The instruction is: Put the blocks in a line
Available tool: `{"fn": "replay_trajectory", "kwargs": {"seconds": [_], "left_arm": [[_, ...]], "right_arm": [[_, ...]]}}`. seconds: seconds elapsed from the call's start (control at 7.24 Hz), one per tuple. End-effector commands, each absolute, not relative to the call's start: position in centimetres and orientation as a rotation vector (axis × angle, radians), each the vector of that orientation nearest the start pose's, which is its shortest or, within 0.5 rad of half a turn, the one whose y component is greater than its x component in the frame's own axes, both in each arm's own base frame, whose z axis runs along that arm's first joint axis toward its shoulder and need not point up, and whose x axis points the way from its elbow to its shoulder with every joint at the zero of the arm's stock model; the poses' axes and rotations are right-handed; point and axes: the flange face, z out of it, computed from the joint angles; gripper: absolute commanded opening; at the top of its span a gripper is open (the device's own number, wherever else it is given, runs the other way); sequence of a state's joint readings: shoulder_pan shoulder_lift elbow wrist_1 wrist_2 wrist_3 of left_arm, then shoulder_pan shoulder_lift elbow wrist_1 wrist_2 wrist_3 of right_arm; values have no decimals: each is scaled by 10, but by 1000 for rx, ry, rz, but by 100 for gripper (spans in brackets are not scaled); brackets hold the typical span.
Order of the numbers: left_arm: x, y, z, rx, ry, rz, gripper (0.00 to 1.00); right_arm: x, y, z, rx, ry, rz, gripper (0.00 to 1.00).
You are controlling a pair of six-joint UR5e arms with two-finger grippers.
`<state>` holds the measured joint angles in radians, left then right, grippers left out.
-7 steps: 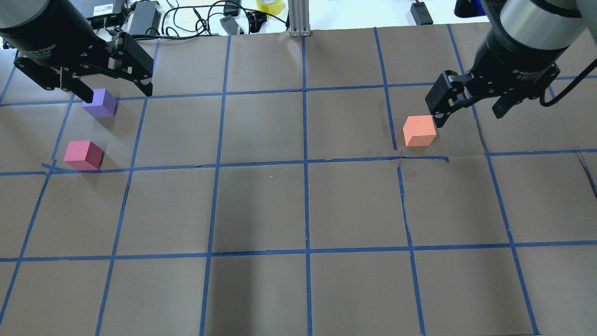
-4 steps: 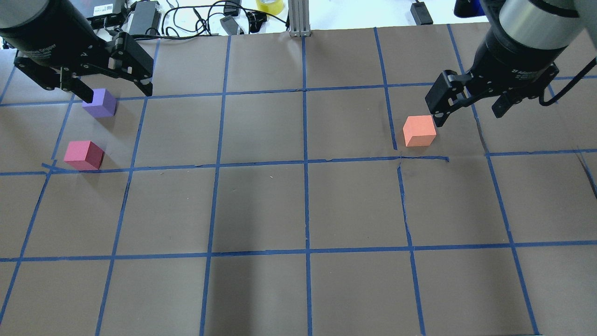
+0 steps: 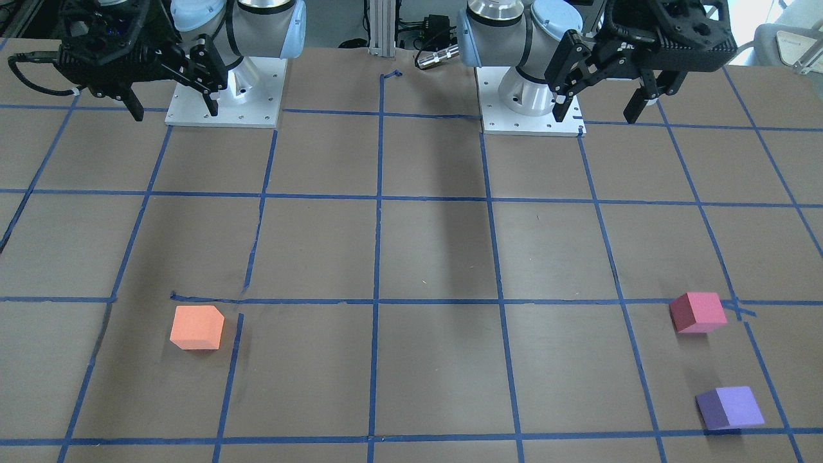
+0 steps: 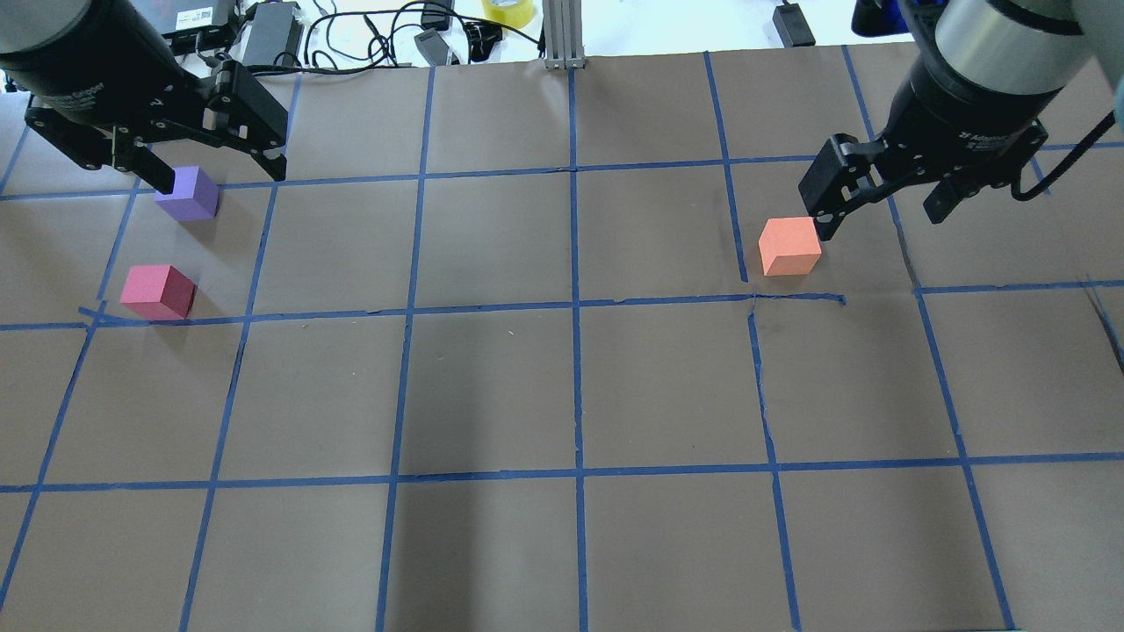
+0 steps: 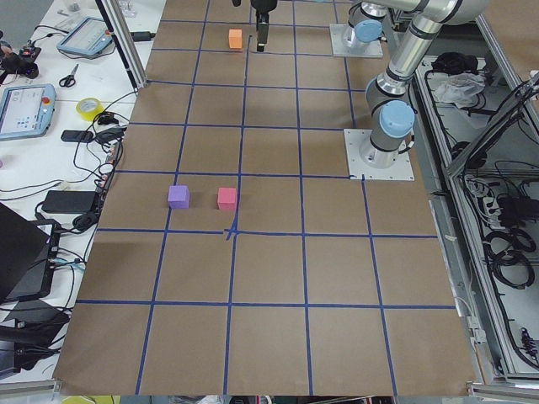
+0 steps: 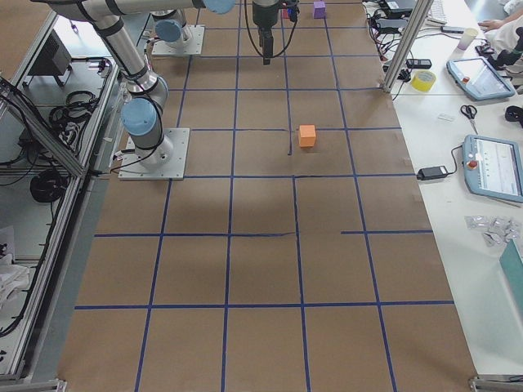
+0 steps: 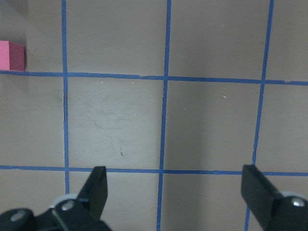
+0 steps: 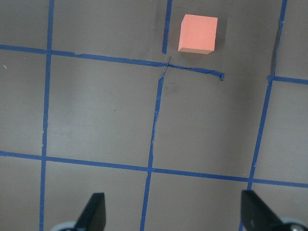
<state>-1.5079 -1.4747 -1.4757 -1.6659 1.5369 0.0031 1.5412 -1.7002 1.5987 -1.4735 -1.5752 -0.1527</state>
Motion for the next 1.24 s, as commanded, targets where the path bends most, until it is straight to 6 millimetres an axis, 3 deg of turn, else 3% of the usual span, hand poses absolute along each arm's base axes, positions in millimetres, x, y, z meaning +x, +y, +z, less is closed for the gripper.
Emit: {"fn": "replay_trajectory", "kwargs": {"seconds": [0.0,1.1], "left_arm": [[-108,-461,571,-92,3167,-155,100],[-111,-471,559,-73,3174,-121,100]], "right_arm": [[118,-441,522,-191,3151,0,100],[109,-462,500,-187,3145,75,100]]}}
